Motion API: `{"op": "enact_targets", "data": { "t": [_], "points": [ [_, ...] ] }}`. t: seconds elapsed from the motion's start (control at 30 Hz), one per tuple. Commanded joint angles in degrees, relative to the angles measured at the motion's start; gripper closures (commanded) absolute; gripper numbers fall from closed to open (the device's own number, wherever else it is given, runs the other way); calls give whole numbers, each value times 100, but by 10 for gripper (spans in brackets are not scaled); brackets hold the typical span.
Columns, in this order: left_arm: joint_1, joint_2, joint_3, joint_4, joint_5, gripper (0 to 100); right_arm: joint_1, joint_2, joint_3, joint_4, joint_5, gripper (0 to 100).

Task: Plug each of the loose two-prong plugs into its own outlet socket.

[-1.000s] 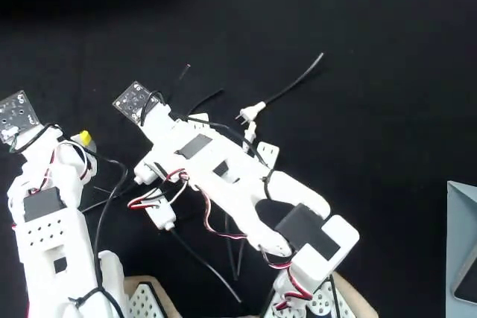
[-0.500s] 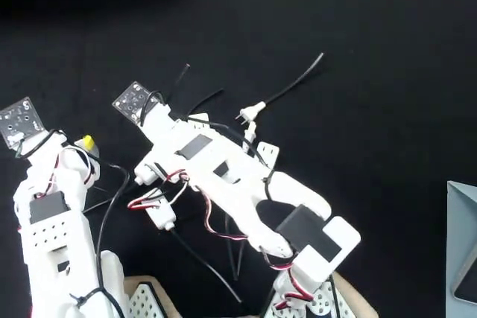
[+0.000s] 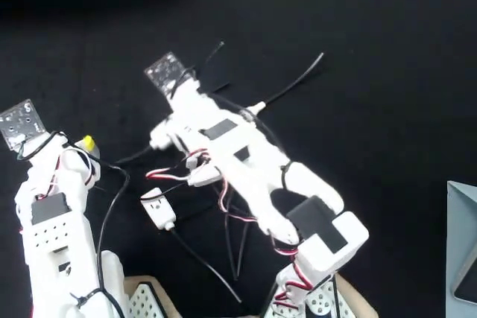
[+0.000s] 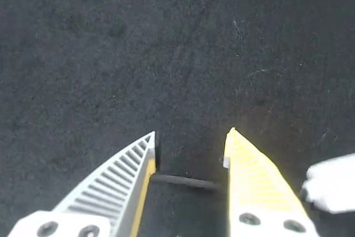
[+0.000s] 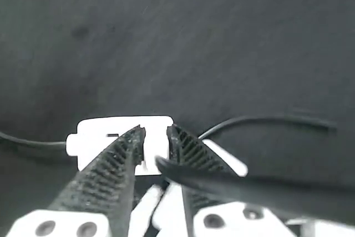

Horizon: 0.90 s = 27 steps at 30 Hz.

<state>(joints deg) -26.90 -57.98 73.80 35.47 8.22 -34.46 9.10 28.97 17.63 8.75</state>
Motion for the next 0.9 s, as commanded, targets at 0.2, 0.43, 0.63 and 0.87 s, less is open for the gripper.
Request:
{"op": "enact_targets", "data": {
  "t": [0.2, 0.43, 0.63, 0.87],
  "points": [
    [-48, -97, -31, -105, -18, 794, 615, -127, -268, -2004, 0, 987],
    [-48, -97, -31, -97, -18, 794, 1125, 321, -593, -2154, -9, 986],
    [-48, -97, -31, -79, -18, 794, 1292, 119, -409, -1626, 0, 986],
    [-48, -97, -31, -79, -18, 794, 1802, -1464, 163, -624, 0, 986]
  ]
}}
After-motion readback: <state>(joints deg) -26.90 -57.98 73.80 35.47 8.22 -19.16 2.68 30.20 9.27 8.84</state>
